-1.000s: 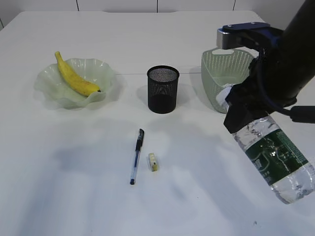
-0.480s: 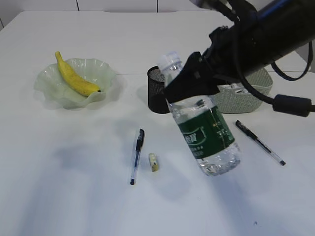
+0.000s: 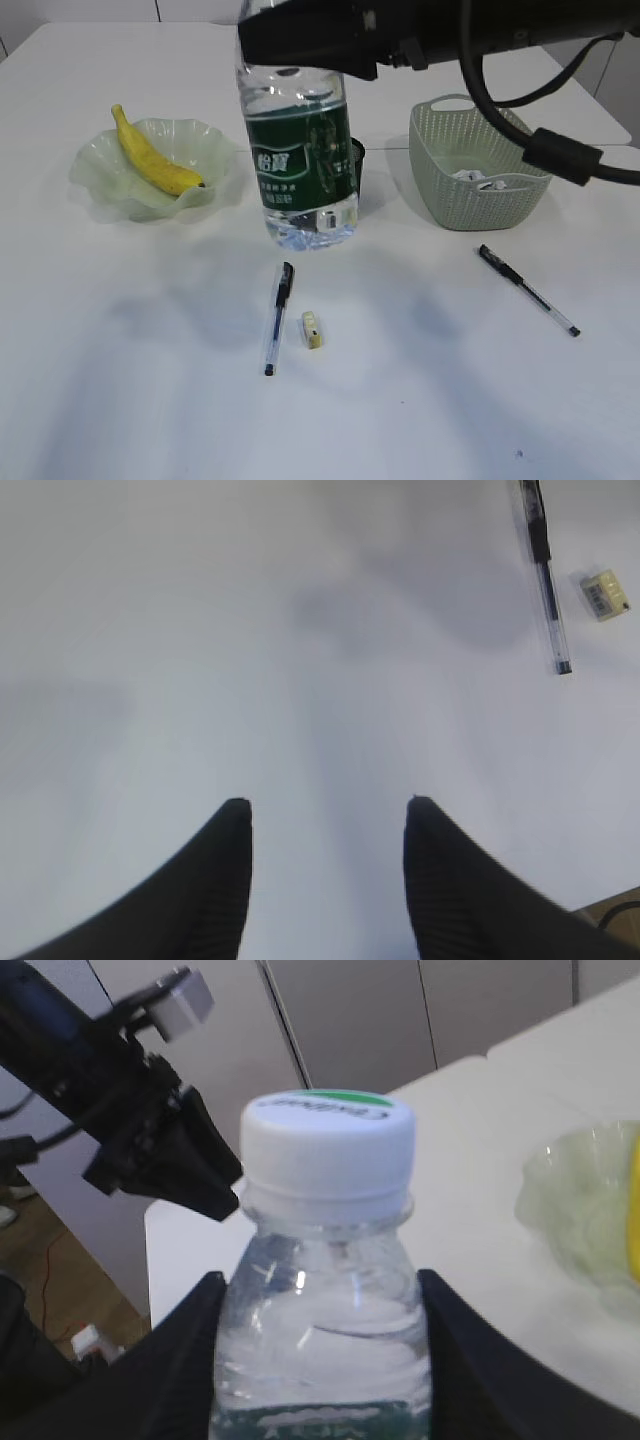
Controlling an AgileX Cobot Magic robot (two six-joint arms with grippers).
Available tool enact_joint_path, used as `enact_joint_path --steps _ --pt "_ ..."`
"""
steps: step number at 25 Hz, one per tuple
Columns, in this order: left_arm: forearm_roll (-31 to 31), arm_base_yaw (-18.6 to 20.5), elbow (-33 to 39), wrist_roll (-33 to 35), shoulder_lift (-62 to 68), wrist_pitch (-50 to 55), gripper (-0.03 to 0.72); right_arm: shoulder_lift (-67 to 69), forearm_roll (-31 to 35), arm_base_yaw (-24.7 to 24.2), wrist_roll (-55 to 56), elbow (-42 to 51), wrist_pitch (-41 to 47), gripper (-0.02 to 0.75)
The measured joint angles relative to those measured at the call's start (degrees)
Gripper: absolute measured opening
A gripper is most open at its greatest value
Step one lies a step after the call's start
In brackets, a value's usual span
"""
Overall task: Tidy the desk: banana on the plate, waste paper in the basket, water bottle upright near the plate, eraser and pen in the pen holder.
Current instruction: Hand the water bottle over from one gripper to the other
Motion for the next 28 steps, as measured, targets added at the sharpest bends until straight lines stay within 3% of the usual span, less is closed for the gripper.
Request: enact_joint_path --steps 4,14,20,28 --pt "0.14 0.0 0.0 0.0 0.0 -2.65 0.349 0.0 5.59 0.0 -4.5 0.0 1.47 0.386" --pt "1.44 0.0 0.0 0.0 0.0 -8.86 0.349 0.0 5.45 0.0 -5.42 0.0 3.11 0.386" --pt "-1.96 0.0 0.13 0.38 1.11 -13.58 0.349 0.0 3.84 0.0 -5.42 0.0 3.14 0.386" --pt "-2.71 -4.12 6.21 3.94 2.31 -31.36 0.349 0.0 3.57 0.0 -5.42 0.0 2.99 0.386"
